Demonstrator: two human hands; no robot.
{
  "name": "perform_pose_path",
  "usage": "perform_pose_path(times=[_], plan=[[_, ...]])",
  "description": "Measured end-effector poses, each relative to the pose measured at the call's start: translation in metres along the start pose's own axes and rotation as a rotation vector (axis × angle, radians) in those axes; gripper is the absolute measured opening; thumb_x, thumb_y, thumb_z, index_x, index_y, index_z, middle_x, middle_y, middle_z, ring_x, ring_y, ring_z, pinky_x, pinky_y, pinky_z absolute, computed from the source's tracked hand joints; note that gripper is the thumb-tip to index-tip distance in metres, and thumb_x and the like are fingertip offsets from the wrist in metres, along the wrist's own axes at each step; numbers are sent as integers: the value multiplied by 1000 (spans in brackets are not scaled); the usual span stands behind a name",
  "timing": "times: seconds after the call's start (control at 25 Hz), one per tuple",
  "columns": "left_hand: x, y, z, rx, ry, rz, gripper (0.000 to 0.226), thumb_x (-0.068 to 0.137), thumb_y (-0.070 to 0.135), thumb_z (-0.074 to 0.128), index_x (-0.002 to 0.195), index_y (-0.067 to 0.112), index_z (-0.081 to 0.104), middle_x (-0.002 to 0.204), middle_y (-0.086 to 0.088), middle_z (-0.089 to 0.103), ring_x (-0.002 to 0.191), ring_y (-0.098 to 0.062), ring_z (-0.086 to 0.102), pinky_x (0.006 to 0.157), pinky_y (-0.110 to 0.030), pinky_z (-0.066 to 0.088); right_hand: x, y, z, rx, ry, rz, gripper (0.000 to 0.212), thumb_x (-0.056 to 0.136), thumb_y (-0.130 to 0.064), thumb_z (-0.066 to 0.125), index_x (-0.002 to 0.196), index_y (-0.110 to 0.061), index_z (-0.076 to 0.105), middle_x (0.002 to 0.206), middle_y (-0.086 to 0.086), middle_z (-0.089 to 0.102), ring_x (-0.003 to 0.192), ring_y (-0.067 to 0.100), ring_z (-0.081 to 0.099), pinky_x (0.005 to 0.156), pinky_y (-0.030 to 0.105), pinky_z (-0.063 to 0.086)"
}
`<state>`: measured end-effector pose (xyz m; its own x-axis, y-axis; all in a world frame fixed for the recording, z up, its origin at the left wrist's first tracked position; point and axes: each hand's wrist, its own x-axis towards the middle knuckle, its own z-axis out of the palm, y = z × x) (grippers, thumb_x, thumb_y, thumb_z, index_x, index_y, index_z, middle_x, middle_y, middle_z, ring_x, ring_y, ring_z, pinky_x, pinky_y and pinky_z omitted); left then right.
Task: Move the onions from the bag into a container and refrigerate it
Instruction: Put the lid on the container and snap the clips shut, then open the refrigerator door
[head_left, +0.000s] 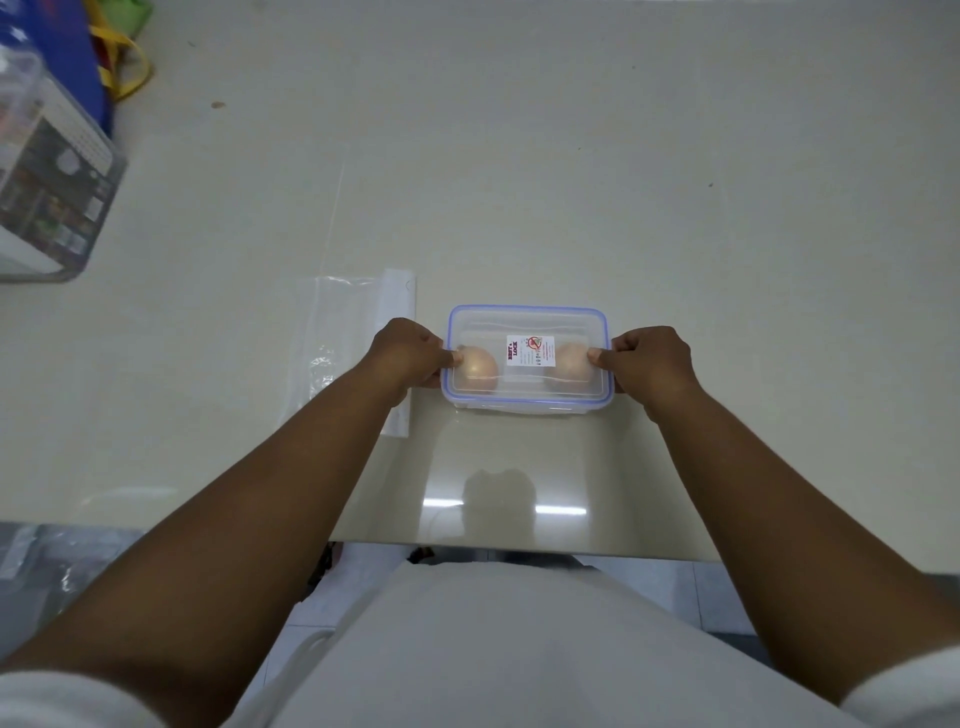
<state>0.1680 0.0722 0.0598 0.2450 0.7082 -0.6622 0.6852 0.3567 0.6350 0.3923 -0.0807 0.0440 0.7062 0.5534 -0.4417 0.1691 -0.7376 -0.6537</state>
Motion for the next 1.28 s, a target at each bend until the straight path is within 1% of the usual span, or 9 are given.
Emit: perform_pose_path(times=[0.2, 0.4, 0.52, 0.6, 0.68, 0.84, 1.04, 1.16, 1.28], plan=[[-7, -3, 3, -48, 31, 3, 28, 76, 9, 80, 96, -7, 67, 97, -21, 72, 81, -33, 74, 80, -37, 60, -1, 5, 3, -21, 17, -51, 38, 75, -30, 76, 75, 6, 64, 69, 12, 61, 69, 30, 58, 72, 36, 51], [-6, -7, 4, -82, 38, 29, 25, 77, 12, 79, 92, -3, 66, 93, -21, 69, 89, -37, 72, 86, -42, 59, -14, 8, 14, -56, 108, -125, 38, 85, -35, 66, 83, 3, 69, 81, 17, 70, 81, 33, 62, 76, 36, 49], [-1, -20, 7, -26, 58, 101, 23, 78, 25, 78, 86, 5, 68, 90, -15, 70, 85, -32, 71, 88, -41, 58, -28, 16, 27, -93, 195, -181, 44, 91, -40, 52, 81, 1, 66, 79, 17, 69, 82, 36, 62, 68, 36, 44], [-6, -32, 9, 58, 78, 190, 29, 81, 39, 70, 86, 11, 69, 88, -6, 68, 86, -27, 65, 86, -34, 54, -45, 21, 34, -23, 253, -158, 44, 93, -42, 46, 93, -4, 66, 91, 13, 69, 92, 35, 61, 76, 35, 43], [-20, -50, 8, 76, 79, 240, 37, 85, 50, 61, 92, 14, 71, 93, 1, 68, 91, -21, 63, 79, -29, 46, -71, 29, 40, 74, 339, -121, 43, 97, -40, 44, 116, -8, 63, 112, 10, 67, 110, 29, 59, 87, 29, 40], [-55, -93, 10, -36, 55, 279, 38, 84, 56, 57, 89, 21, 70, 92, 2, 72, 87, -17, 65, 73, -27, 45, -150, 60, 57, 106, 444, -73, 38, 98, -32, 49, 125, -8, 61, 122, 10, 65, 113, 23, 59, 88, 18, 33], [-107, -117, 50, 62, -166, 488, 19, 89, 36, 62, 93, 18, 68, 92, 3, 70, 85, -8, 63, 74, -16, 44, -259, 125, 64, 173, 559, 46, 34, 95, -28, 55, 121, -7, 63, 115, 6, 66, 102, 13, 59, 86, 23, 43], [-138, -111, 100, 221, -376, 608, 16, 89, 32, 64, 98, 18, 67, 88, 10, 66, 82, -3, 59, 75, -13, 43, -313, 178, 43, 118, 699, 155, 35, 95, -32, 55, 123, -12, 62, 118, 3, 65, 111, 19, 60, 93, 33, 50], [-185, -101, 159, 351, -596, 698, 14, 88, 29, 67, 99, 20, 64, 89, 7, 64, 79, -3, 58, 74, -15, 44, -362, 218, -1, -9, 883, 230, 37, 94, -29, 57, 125, -10, 60, 122, 7, 64, 119, 26, 55, 101, 35, 43]])
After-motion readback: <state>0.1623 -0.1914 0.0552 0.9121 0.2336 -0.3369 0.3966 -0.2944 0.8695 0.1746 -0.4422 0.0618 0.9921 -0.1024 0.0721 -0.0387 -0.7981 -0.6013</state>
